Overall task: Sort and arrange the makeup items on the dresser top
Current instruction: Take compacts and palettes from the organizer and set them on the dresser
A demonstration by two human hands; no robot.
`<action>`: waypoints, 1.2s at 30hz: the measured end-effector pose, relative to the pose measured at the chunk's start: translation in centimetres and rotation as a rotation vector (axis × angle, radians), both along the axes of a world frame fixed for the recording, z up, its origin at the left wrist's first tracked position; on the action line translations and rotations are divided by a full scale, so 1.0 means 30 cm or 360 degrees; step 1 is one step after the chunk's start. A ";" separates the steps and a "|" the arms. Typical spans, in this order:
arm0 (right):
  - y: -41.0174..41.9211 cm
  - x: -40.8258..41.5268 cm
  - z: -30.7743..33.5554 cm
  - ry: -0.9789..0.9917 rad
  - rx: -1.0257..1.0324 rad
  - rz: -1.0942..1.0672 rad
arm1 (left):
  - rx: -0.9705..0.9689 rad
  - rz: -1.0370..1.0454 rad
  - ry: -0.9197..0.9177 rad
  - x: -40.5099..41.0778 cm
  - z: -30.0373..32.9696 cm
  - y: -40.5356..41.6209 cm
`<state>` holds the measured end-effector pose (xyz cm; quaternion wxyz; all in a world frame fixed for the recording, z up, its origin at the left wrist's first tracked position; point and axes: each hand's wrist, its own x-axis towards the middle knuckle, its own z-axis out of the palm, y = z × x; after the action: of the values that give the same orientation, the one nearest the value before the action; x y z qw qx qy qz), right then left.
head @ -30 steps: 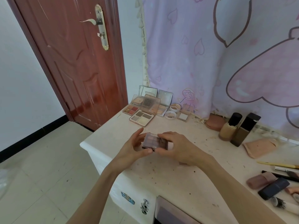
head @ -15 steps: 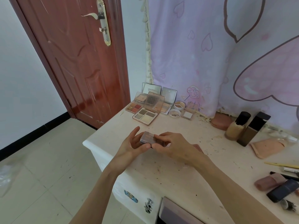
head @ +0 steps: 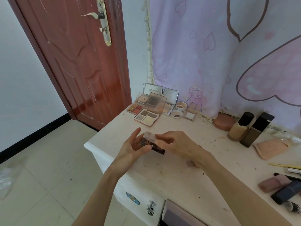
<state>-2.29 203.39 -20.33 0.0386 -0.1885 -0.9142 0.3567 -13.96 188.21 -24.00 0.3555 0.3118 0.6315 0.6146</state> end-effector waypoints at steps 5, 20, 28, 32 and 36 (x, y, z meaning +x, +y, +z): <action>0.014 -0.002 0.001 0.0049 -0.0232 -0.0110 | 0.0023 0.0013 0.0000 -0.015 -0.008 0.001; 0.224 -0.045 -0.008 0.0322 -0.0866 -0.0733 | -0.0491 0.0366 0.0642 0.049 0.007 0.157; 0.299 -0.112 -0.015 0.0361 -0.0802 -0.0770 | -0.0827 0.0426 0.1115 0.093 -0.018 0.257; 0.322 -0.148 -0.025 0.0378 -0.0633 -0.0815 | -0.0920 0.0475 0.1199 0.092 -0.018 0.285; 0.336 -0.163 -0.023 0.0432 -0.0600 -0.0851 | -0.0901 0.0551 0.1248 0.090 -0.025 0.308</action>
<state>-7.19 213.46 -21.01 0.2164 -0.3758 -0.7371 0.5183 -11.25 197.44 -24.75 0.0555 0.3012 0.9013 0.3063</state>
